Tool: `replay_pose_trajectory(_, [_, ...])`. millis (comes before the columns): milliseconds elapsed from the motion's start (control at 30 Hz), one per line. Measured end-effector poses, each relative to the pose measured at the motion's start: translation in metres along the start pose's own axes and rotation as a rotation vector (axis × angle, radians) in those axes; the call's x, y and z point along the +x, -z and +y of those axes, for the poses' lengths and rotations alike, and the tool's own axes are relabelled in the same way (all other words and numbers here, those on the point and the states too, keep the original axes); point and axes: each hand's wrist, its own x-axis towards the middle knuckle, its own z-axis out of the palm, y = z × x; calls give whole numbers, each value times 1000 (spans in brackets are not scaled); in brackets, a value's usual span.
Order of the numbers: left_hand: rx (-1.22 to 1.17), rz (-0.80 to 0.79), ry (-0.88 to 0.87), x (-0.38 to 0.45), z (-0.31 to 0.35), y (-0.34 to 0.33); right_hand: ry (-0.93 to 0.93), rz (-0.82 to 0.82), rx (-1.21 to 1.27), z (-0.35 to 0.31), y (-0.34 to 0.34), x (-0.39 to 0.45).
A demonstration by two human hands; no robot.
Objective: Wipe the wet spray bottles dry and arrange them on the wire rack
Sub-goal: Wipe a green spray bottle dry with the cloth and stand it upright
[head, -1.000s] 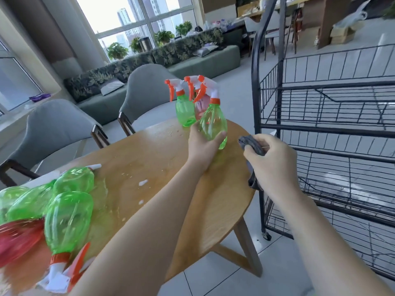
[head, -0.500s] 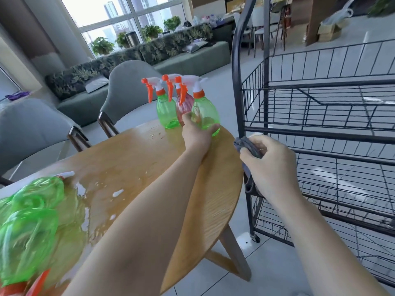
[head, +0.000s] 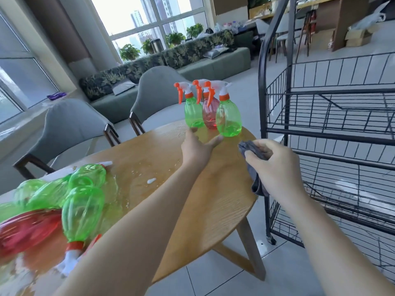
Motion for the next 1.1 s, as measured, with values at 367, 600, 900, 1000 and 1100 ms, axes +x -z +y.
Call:
replay_pose_trajectory(367, [83, 312, -12, -187, -98, 200, 83, -414, 50, -60, -69, -89])
replay_pose_trajectory(600, [410, 255, 123, -226, -168, 258, 129, -529, 51, -83, -106, -144])
replay_pose_trajectory(900, [482, 142, 124, -216, -186, 266, 128, -517, 60, -85, -124, -160])
replay_pose_trajectory(1000, [525, 147, 92, -215, -179, 266, 131, -520, 61, -85, -123, -160])
replay_pose_trajectory(1100, [434, 162, 44, -214, -175, 268, 135, -524, 59, -85, -121, -160])
